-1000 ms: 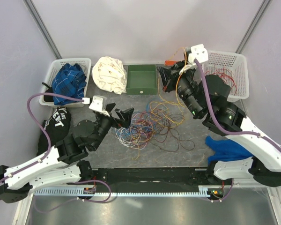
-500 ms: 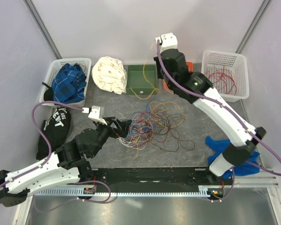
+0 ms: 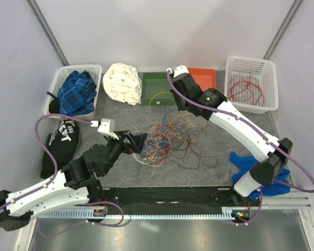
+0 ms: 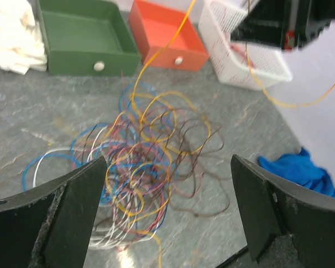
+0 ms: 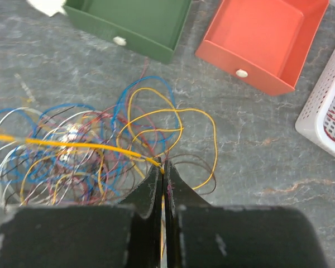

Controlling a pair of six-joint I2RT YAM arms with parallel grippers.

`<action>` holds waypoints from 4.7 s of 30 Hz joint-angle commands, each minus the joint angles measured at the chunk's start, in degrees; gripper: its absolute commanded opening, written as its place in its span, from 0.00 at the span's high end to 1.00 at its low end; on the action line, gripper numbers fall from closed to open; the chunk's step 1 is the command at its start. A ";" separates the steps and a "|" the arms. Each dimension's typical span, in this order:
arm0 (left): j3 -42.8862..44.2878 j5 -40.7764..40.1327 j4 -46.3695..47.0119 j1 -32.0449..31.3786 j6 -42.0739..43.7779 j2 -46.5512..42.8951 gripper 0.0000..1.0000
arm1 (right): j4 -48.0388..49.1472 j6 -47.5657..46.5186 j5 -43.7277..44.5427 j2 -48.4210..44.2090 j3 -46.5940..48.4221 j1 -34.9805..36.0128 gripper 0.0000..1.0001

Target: Untangle the cables

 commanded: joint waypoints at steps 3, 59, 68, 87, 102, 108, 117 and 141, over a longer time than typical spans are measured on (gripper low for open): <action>-1.04 -2.67 16.56 0.09 7.21 0.37 0.00 | 1.37 2.11 -0.29 -8.35 -5.68 5.75 1.00; 4.59 31.52 51.99 0.18 29.35 25.42 0.18 | 3.40 3.96 -11.80 -16.35 -5.51 8.13 1.00; 7.14 21.25 45.42 2.11 29.10 24.02 0.98 | 4.45 4.75 -9.09 -21.71 -9.81 8.48 1.00; 40.44 25.28 25.18 18.98 19.25 45.18 0.98 | 17.36 4.84 -9.87 -36.56 -25.71 8.48 0.24; 71.20 31.69 17.02 29.44 21.01 75.51 0.98 | 24.66 4.66 -0.12 -49.04 -40.47 8.48 0.24; 81.66 34.86 14.90 32.96 19.61 86.58 0.98 | 27.21 3.96 3.48 -50.10 -44.70 8.48 0.24; 89.05 37.77 14.55 35.86 16.62 96.96 0.98 | 28.88 4.93 5.68 -50.10 -47.52 8.48 0.23; 79.37 36.27 11.22 38.59 20.04 97.31 0.71 | 30.91 6.60 7.09 -49.49 -50.77 8.48 0.23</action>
